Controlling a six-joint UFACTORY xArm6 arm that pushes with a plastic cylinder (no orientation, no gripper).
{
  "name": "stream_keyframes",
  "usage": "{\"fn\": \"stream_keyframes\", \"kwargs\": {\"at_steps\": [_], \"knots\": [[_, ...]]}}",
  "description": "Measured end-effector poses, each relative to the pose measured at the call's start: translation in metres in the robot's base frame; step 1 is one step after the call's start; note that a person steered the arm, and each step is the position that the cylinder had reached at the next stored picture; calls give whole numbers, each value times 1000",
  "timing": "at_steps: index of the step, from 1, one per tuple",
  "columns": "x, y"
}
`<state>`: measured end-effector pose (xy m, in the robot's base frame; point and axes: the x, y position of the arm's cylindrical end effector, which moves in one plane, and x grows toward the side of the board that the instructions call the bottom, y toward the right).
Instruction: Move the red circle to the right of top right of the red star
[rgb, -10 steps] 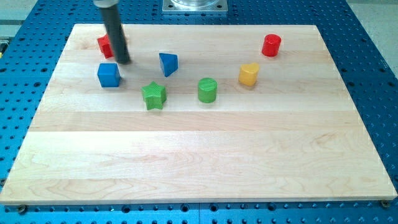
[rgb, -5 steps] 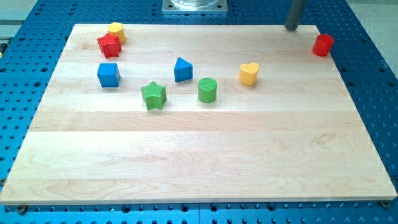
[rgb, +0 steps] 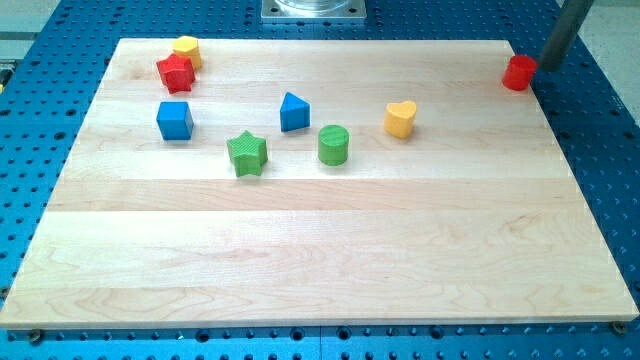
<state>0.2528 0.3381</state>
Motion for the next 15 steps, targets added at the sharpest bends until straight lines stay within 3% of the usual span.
{"fn": "stream_keyframes", "kwargs": {"at_steps": [2, 3, 5, 6, 9, 10, 11, 13, 14, 15], "knots": [[2, -70], [9, -71], [67, -41], [89, -62], [50, -41], [37, -84], [37, -171], [24, -288], [19, -327], [12, -318]]}}
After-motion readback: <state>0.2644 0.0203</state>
